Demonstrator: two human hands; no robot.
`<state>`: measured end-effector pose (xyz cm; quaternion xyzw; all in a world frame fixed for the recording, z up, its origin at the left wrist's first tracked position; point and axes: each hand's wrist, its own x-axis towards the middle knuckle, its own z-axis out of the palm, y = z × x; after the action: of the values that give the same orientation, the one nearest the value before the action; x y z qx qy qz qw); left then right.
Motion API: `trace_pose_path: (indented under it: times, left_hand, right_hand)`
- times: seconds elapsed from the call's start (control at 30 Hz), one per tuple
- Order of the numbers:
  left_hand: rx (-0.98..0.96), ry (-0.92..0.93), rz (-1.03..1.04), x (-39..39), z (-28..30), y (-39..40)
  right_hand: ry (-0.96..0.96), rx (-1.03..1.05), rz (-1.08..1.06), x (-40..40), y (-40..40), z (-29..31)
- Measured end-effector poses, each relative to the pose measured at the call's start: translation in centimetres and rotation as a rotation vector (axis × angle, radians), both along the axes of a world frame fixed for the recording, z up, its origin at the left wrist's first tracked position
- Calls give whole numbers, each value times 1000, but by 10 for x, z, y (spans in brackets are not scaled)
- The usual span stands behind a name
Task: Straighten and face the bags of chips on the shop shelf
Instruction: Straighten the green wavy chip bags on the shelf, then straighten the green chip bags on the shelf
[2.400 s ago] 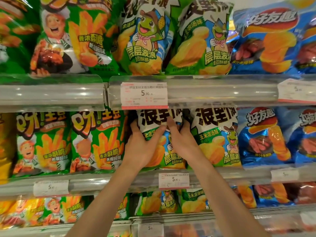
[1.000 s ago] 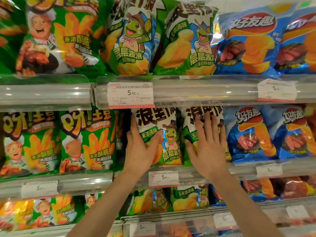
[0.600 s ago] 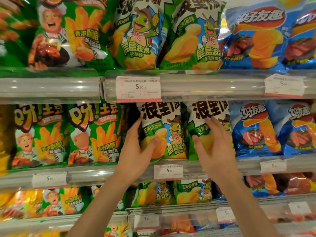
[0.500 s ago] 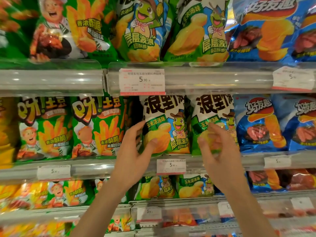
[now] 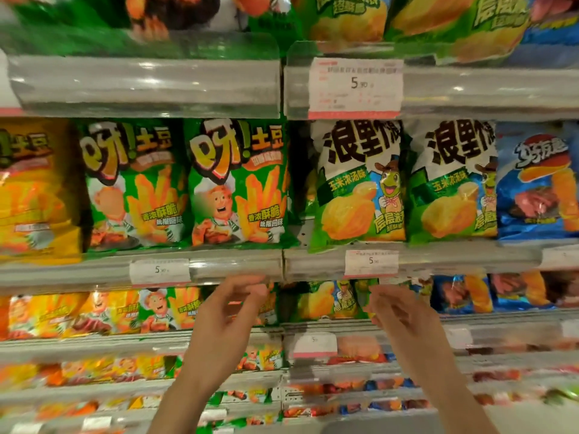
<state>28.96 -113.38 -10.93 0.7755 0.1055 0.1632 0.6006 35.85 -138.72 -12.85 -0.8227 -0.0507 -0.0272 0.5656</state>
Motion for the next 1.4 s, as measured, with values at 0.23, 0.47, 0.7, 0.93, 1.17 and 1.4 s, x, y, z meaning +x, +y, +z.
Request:
trace_pose_path:
  times: [0.23,0.47,0.7,0.93,1.17,1.4]
  left_hand:
    - [20,17,-35,-19,-7,61]
    - [-39,-4,28,-22,1,88]
    - [39,-116,108,-16,31,91]
    - [241,-299,177,20,61,68]
    - [299,-305,107,63,85,55]
    - [52,-273,6,78,104,44]
  right_hand:
    - [17,-30,-48,-32,48,-15]
    - [3,12,-55,-41,62,-2]
    - [-120,79,-4,-12,75,39]
    - [-226,125,149,22,107,78]
    - [-213,22,185,54,154,98]
    - [-203,59,226,68,151,112]
